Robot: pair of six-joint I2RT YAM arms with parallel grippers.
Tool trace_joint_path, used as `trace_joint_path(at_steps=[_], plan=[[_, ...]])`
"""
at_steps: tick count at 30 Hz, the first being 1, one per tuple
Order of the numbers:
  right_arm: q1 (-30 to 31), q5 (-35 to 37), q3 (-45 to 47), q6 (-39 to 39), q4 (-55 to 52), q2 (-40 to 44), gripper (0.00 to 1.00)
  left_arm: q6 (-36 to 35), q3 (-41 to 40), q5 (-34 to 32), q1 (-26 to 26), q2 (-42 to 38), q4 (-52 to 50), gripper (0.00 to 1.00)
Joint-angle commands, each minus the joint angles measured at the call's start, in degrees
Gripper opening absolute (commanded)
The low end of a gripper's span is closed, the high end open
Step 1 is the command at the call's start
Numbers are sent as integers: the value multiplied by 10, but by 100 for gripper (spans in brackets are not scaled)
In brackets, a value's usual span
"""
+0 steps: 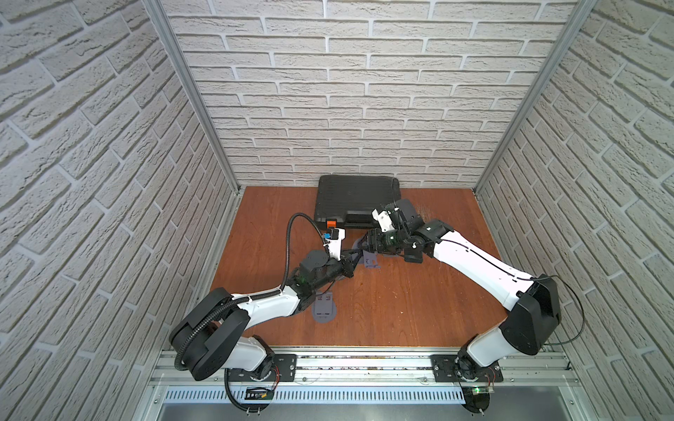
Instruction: Open the phone stand
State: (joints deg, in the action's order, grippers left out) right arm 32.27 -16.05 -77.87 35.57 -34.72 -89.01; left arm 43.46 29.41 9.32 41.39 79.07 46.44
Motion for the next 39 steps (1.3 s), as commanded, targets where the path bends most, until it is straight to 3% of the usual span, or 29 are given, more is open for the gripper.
trace_joint_path(at_steps=[1,11,19,39], plan=[[-4,17,16,-12,-33,59,22,37,-2,-113,-54,3,-74,0],[3,16,62,-8,-17,85,21,90,30,-95,-75,26,-75,0],[43,54,84,-1,-11,89,19,155,45,-71,-95,41,-50,0],[107,102,118,0,14,104,17,232,55,-22,-127,49,5,0]])
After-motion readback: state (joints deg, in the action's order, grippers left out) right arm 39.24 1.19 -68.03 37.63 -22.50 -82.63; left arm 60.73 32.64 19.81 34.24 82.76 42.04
